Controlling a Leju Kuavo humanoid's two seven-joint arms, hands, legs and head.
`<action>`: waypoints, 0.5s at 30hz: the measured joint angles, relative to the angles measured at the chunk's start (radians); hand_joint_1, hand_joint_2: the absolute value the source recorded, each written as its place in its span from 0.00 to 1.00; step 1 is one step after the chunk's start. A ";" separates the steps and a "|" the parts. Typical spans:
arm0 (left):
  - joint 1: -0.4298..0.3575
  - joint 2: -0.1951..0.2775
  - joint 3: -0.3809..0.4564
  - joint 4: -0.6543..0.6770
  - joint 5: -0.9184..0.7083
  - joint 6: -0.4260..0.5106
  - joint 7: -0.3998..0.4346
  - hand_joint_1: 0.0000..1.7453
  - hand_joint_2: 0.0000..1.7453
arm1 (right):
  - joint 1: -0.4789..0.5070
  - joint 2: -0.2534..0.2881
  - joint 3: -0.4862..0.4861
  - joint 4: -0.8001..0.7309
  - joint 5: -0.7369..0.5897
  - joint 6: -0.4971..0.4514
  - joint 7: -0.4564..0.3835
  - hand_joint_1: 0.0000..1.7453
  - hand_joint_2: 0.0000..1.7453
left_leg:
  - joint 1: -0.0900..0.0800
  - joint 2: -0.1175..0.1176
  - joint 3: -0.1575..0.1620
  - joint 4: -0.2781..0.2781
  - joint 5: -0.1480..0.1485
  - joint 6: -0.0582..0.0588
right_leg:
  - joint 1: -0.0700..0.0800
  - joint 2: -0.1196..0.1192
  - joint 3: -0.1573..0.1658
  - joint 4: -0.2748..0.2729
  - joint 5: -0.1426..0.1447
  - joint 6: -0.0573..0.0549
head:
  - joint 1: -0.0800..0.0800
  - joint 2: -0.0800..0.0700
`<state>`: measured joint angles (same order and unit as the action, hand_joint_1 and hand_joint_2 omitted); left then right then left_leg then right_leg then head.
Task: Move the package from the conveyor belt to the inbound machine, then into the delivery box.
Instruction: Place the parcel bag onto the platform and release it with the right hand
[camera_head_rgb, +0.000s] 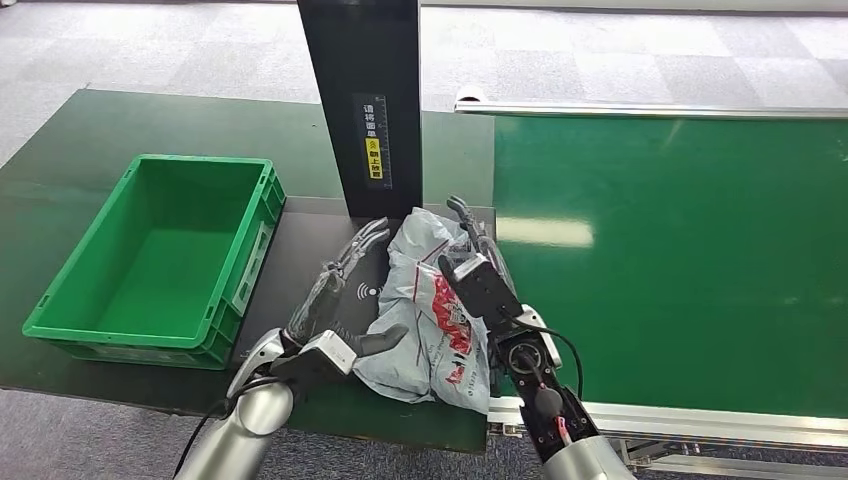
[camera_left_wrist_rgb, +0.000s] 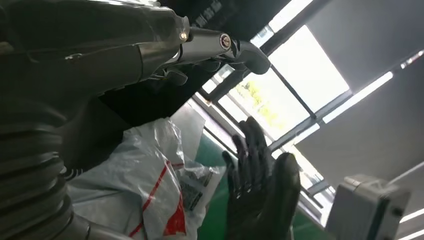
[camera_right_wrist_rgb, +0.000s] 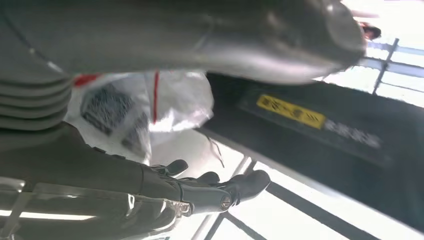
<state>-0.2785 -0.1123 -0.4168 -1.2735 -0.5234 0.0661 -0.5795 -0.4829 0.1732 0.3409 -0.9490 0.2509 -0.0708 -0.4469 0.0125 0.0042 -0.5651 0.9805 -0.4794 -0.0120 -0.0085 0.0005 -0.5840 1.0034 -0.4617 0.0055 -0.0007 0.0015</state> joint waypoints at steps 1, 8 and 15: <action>-0.014 0.000 -0.017 0.022 -0.011 -0.016 0.004 0.00 1.00 | 0.008 -0.007 -0.006 -0.040 -0.008 -0.002 0.002 0.00 0.00 | 0.000 0.000 0.000 0.000 0.000 0.000 | 0.000 0.000 0.000 0.000 0.000 0.000 | 0.000 0.000; -0.110 -0.012 -0.118 0.213 -0.103 -0.011 0.006 0.00 1.00 | 0.081 -0.047 -0.056 -0.271 -0.048 -0.033 0.003 0.00 0.00 | 0.000 0.000 0.000 0.000 0.000 0.000 | 0.000 0.000 0.000 0.000 0.000 0.000 | 0.000 0.000; -0.225 -0.034 -0.240 0.464 -0.344 0.206 0.100 0.00 1.00 | 0.163 -0.071 -0.086 -0.455 -0.068 -0.047 -0.022 0.00 0.00 | 0.000 0.000 0.000 0.000 0.000 0.000 | 0.000 0.000 0.000 0.000 0.000 0.000 | 0.000 0.000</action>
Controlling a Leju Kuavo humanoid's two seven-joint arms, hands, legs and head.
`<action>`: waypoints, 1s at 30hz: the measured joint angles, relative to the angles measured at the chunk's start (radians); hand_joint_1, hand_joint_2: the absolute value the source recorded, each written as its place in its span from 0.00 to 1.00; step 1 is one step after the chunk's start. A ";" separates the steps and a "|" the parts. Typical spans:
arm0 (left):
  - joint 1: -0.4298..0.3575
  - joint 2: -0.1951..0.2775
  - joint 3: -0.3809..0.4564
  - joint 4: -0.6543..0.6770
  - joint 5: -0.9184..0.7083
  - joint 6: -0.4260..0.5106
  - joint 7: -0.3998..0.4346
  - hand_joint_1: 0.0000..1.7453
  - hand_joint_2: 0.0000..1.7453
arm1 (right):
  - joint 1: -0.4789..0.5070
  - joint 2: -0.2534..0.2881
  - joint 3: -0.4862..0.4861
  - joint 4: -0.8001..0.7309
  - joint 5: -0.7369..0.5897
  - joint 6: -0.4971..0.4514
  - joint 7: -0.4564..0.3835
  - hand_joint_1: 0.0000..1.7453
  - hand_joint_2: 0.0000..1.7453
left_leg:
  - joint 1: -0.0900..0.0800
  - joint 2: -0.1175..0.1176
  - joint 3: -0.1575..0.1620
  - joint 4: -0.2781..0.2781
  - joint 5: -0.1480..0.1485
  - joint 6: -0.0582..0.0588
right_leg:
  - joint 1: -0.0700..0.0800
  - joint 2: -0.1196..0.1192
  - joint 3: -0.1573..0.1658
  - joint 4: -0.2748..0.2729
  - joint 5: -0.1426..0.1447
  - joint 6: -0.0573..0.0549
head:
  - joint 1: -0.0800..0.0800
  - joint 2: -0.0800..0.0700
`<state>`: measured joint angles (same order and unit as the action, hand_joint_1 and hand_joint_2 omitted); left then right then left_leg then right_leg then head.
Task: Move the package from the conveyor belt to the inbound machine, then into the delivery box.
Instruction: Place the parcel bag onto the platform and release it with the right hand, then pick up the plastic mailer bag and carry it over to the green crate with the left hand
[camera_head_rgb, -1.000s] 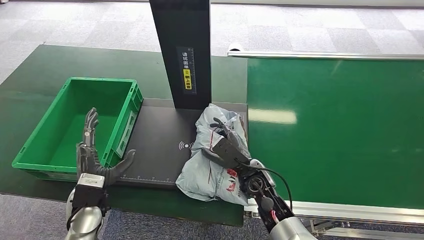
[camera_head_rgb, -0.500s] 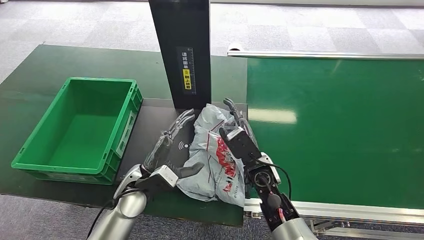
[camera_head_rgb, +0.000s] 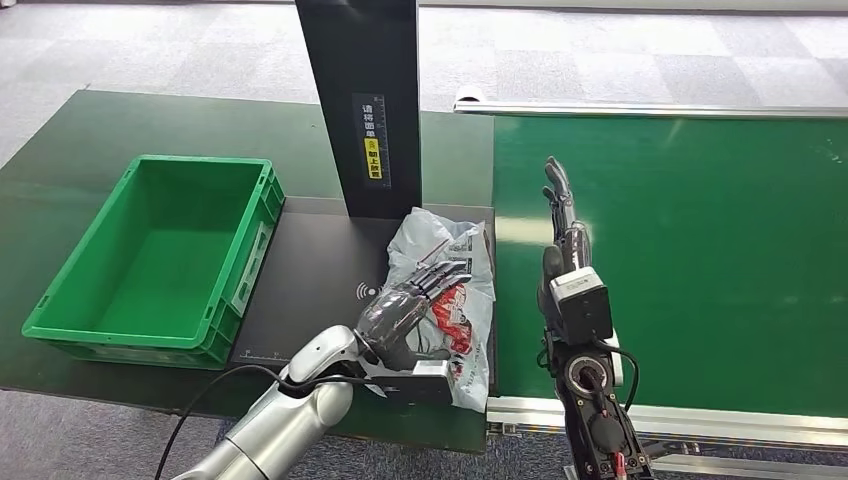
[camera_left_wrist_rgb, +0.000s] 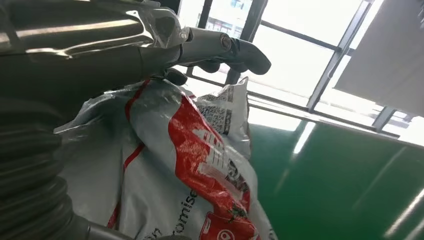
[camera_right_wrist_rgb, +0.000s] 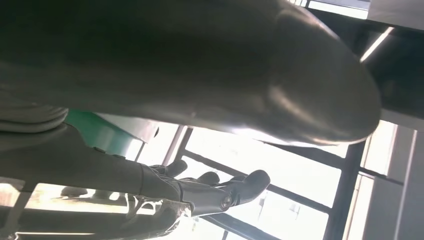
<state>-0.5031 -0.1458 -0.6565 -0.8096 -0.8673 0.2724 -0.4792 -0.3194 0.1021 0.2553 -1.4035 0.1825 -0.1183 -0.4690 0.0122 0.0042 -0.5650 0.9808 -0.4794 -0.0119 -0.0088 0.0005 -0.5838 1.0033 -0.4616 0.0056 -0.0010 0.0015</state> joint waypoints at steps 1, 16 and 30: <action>-0.018 -0.006 -0.019 0.037 -0.045 0.030 0.032 0.00 1.00 | 0.008 -0.001 -0.001 -0.020 0.000 0.001 -0.001 0.00 0.00 | 0.000 0.000 0.000 0.000 0.000 0.000 | 0.000 0.000 0.000 0.000 0.000 0.000 | 0.000 0.000; -0.224 -0.062 -0.192 0.391 -0.289 0.115 0.227 1.00 1.00 | 0.054 -0.004 0.005 -0.106 0.009 0.019 -0.016 0.00 0.00 | 0.000 0.000 0.008 -0.001 0.001 0.000 | 0.000 0.000 0.009 0.000 0.001 -0.001 | 0.000 0.000; -0.253 -0.009 -0.031 0.190 -0.135 0.265 0.077 1.00 1.00 | 0.074 -0.013 -0.027 -0.116 0.015 -0.028 -0.009 0.00 0.00 | 0.000 -0.001 0.002 0.000 0.002 0.000 | 0.000 0.000 0.002 0.000 0.001 -0.001 | 0.000 0.000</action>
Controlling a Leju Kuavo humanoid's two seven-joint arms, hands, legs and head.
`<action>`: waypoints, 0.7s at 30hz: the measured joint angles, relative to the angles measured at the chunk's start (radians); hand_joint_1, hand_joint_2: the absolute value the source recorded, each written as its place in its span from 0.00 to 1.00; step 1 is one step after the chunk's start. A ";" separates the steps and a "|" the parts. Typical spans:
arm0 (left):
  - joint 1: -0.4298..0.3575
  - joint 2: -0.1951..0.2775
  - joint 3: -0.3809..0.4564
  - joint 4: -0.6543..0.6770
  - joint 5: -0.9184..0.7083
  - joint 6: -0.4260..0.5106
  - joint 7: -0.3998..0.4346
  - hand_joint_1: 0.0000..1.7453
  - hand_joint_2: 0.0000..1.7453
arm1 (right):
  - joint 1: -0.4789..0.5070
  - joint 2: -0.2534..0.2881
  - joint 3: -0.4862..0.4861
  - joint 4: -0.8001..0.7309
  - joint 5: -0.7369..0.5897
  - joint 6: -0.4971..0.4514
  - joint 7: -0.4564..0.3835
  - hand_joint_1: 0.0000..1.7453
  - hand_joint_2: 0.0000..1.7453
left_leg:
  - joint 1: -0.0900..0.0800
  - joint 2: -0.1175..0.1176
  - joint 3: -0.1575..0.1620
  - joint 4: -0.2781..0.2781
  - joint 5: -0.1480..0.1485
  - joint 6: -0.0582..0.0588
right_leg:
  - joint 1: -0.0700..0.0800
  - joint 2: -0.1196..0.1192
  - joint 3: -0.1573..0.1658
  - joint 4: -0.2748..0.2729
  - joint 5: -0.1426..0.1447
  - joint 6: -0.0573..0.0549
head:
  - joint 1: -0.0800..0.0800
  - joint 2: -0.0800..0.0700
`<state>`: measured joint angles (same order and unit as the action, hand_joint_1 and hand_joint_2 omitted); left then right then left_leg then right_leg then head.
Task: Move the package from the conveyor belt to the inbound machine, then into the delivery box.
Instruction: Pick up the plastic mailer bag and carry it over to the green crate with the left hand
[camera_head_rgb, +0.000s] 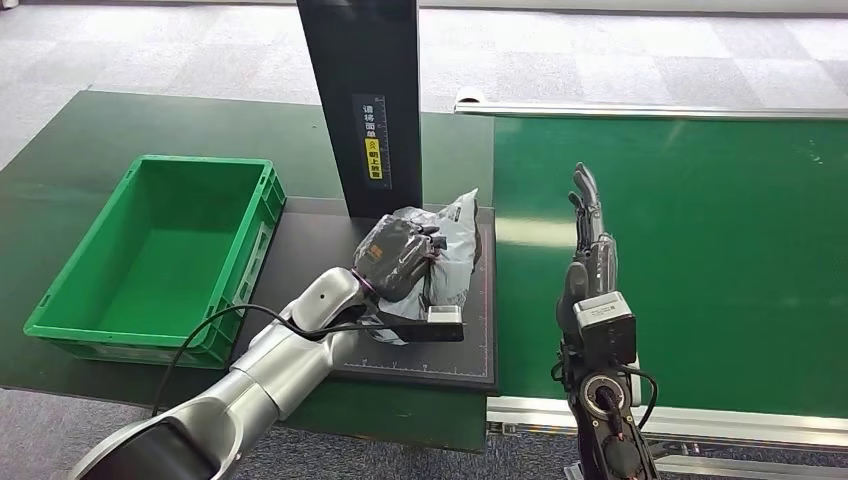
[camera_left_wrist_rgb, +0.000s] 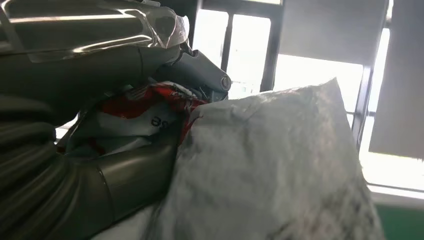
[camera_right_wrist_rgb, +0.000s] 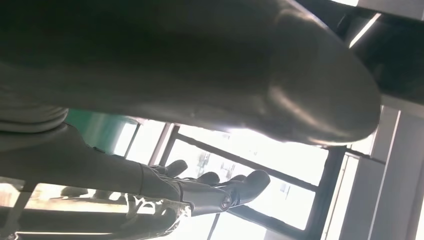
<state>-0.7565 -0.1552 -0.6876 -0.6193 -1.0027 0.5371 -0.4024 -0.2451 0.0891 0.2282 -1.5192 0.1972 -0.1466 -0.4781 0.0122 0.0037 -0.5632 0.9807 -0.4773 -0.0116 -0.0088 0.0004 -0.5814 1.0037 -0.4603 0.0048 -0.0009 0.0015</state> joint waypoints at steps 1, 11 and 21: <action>0.010 0.010 0.015 -0.063 0.018 0.003 -0.003 1.00 1.00 | 0.006 -0.002 -0.005 -0.005 0.002 -0.009 0.001 0.00 0.00 | 0.000 0.000 -0.001 0.000 0.000 0.000 | 0.000 0.000 -0.001 0.000 0.000 0.000 | 0.000 0.000; 0.114 0.154 0.229 -0.695 0.080 0.005 0.096 1.00 1.00 | 0.111 -0.026 -0.058 -0.071 0.011 -0.067 -0.011 0.00 0.00 | 0.000 0.001 -0.005 -0.001 0.000 0.000 | 0.001 0.000 -0.005 0.000 0.000 0.000 | 0.000 0.000; -0.071 0.257 0.535 -0.371 -0.021 -0.031 0.166 1.00 1.00 | 0.135 -0.027 -0.067 -0.104 0.027 -0.072 -0.001 0.00 0.00 | 0.001 0.002 -0.004 -0.001 0.003 0.000 | 0.001 0.000 -0.005 0.001 0.002 -0.001 | 0.000 0.000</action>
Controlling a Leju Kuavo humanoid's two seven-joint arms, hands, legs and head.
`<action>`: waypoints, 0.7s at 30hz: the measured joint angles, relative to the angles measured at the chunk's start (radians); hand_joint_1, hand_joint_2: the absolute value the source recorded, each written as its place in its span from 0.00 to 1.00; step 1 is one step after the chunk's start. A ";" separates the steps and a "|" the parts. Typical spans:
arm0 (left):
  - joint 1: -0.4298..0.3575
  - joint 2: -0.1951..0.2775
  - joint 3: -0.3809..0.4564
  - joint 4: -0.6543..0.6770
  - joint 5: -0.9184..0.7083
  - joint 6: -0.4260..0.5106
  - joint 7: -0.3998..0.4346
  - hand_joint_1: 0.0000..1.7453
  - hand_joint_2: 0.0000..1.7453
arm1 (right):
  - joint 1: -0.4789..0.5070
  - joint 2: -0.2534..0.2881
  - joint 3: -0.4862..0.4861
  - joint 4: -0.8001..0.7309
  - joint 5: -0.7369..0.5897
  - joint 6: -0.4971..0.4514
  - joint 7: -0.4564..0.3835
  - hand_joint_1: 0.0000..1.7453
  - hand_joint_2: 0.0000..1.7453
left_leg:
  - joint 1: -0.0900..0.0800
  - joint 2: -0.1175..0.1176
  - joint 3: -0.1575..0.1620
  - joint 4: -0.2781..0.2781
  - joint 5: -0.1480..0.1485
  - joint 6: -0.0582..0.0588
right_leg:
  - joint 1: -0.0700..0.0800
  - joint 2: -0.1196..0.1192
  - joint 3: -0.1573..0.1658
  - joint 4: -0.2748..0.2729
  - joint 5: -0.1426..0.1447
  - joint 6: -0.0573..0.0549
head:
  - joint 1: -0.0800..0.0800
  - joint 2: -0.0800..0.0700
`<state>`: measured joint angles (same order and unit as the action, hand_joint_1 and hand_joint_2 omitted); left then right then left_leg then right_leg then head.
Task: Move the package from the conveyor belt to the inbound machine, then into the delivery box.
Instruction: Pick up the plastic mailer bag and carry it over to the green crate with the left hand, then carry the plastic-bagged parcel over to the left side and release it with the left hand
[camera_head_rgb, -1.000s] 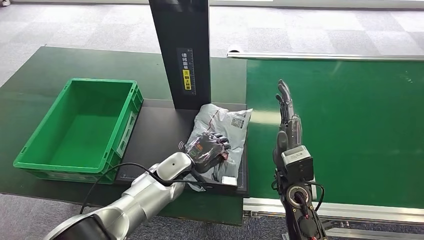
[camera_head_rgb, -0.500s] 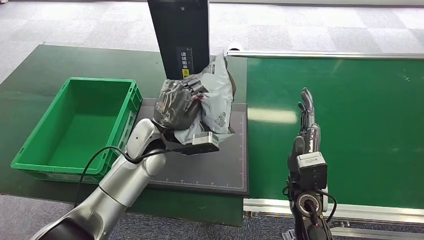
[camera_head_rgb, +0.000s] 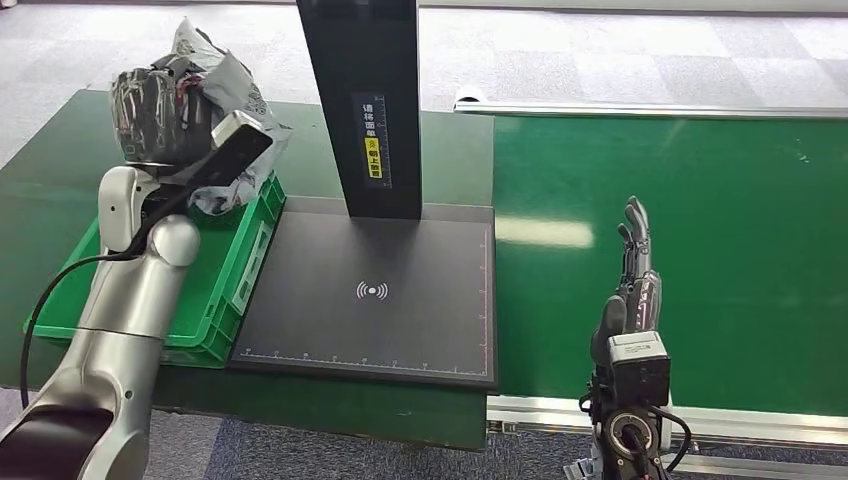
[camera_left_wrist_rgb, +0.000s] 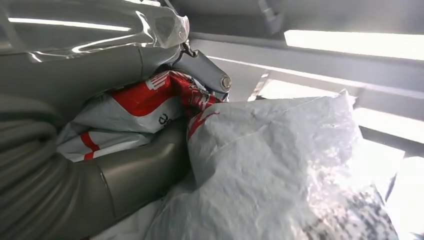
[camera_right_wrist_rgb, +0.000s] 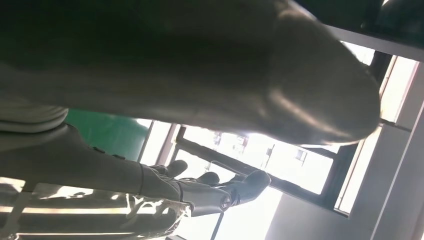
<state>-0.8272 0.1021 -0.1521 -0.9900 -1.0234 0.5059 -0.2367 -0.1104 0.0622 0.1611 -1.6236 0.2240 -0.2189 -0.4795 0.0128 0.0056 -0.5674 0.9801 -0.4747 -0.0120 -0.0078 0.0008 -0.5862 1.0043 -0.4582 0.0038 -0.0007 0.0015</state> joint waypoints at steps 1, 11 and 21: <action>-0.019 0.013 0.017 0.049 -0.008 0.009 -0.003 1.00 1.00 | 0.000 0.000 0.000 0.000 -0.002 0.001 0.001 0.00 0.00 | 0.000 0.000 0.000 0.000 0.000 0.000 | 0.000 0.000 0.000 0.000 0.000 0.000 | 0.000 0.000; -0.089 0.079 0.088 0.319 -0.029 0.039 -0.019 0.25 1.00 | 0.000 0.000 -0.001 0.000 -0.014 0.003 0.002 0.00 0.00 | 0.000 0.000 -0.003 0.000 0.000 0.000 | 0.000 0.000 -0.003 0.000 0.000 0.000 | 0.000 0.000; -0.087 0.150 0.064 0.455 -0.311 0.010 0.241 0.00 1.00 | -0.020 -0.002 0.002 0.015 -0.033 0.012 0.000 0.00 0.00 | 0.000 0.000 -0.003 0.000 0.000 0.000 | 0.000 0.000 -0.004 0.000 0.000 0.000 | 0.000 0.000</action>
<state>-0.9139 0.2524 -0.0878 -0.5347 -1.3343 0.5156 0.0041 -0.1302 0.0603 0.1631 -1.6084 0.1915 -0.2071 -0.4799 0.0130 0.0057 -0.5707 0.9800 -0.4750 -0.0122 -0.0074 0.0010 -0.5898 1.0045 -0.4585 0.0038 -0.0006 0.0015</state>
